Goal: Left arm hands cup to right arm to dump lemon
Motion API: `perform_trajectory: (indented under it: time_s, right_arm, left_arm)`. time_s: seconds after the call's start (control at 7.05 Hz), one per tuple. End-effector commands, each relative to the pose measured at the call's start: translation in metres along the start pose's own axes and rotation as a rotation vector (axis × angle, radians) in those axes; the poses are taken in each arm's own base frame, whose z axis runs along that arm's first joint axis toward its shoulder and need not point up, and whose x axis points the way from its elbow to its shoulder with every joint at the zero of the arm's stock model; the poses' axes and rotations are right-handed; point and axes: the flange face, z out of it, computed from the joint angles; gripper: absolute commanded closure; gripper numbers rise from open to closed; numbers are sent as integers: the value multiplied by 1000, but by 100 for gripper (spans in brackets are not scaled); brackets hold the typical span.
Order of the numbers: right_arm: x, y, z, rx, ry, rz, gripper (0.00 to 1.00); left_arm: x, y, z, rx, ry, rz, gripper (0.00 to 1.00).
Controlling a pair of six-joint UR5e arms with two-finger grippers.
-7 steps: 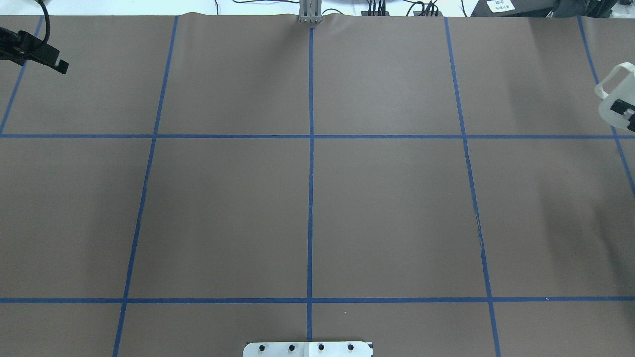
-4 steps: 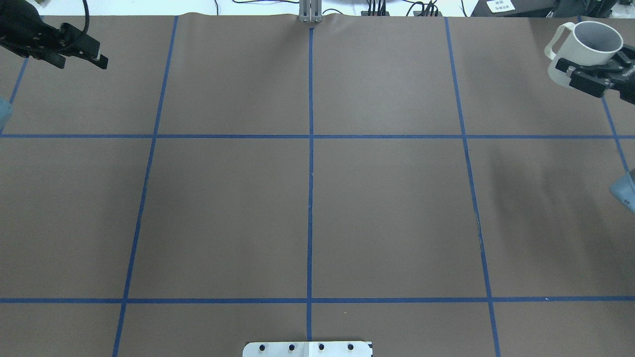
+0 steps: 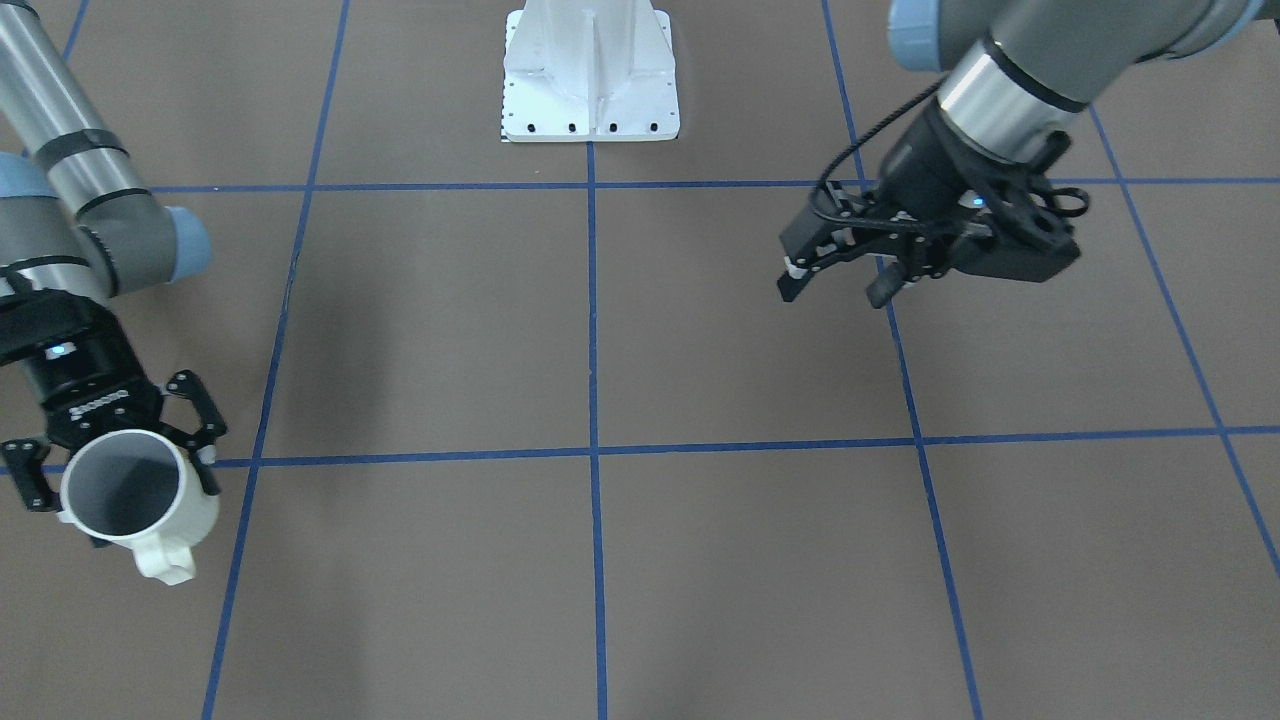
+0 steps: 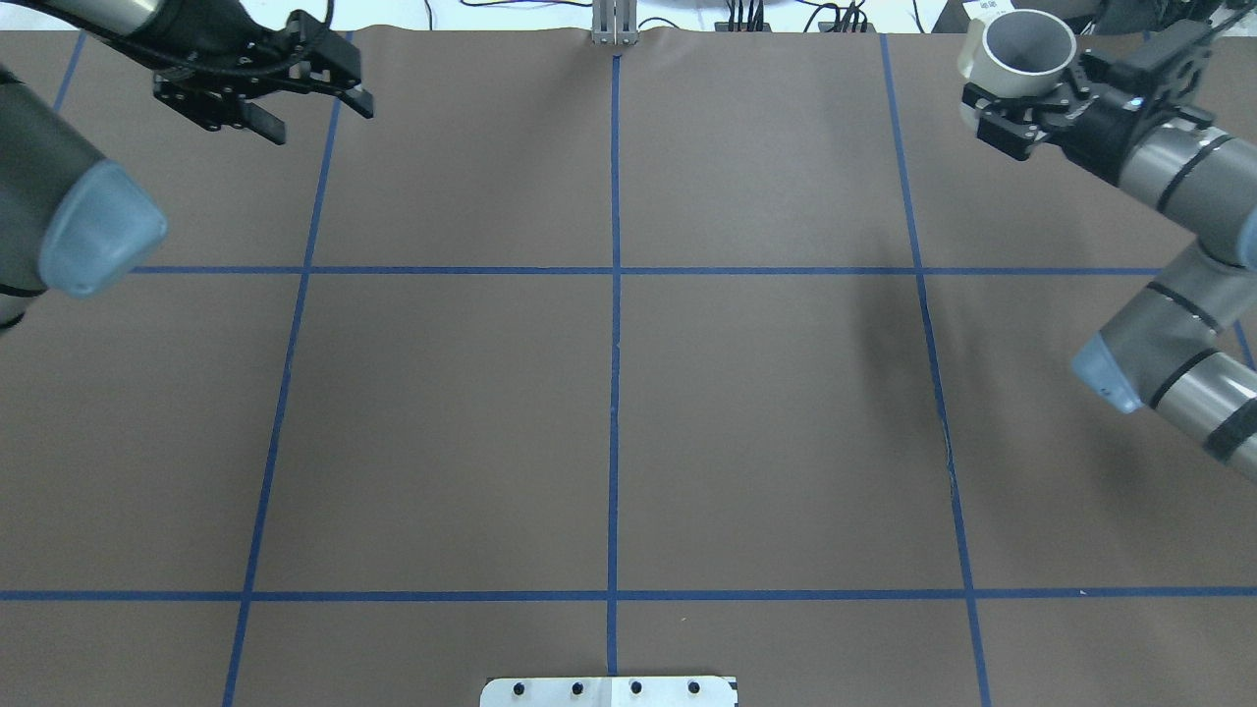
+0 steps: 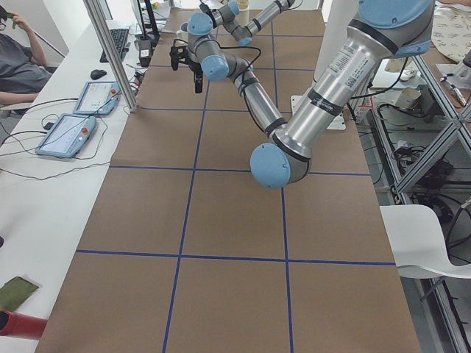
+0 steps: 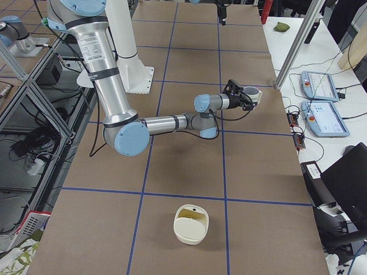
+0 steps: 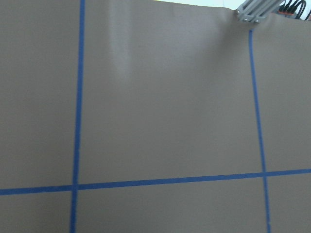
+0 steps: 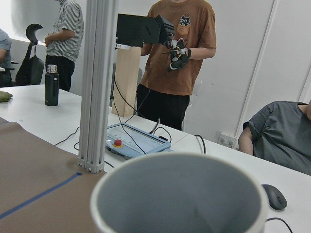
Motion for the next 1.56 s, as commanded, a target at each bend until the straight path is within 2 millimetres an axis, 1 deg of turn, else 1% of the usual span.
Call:
perform_trajectory:
  time_s: [0.0, 0.14, 0.28, 0.43, 0.57, 0.71, 0.99, 1.28, 1.42]
  right_arm:
    - [-81, -14, 35, -10, 43, -110, 56]
    - [-121, -27, 50, -8, 85, -139, 56]
    - [-154, -39, 57, 1, 133, -191, 58]
    - [-190, -54, 58, 8, 131, -204, 58]
    - [-219, -56, 53, 20, 143, -196, 58]
    - [-238, -53, 44, 38, 159, -187, 58]
    - [-254, -57, 36, 43, 136, -185, 58]
    - [-272, -59, 32, 49, 137, -193, 58]
    - [-278, -65, 29, 44, 134, -218, 58]
  left_arm:
    - [48, 17, 15, 17, 23, -86, 0]
    - [62, 17, 25, 10, 32, -120, 0]
    - [65, 10, 39, 41, 56, -153, 0]
    - [76, 8, 62, 64, 90, -192, 0]
    - [91, 1, 80, 61, 88, -216, 0]
    - [100, 1, 89, 53, 80, -220, 0]
    - [106, 13, 96, 34, 91, -208, 0]
    - [106, 13, 96, 34, 91, -231, 0]
    - [108, 19, 103, 54, 88, -232, 0]
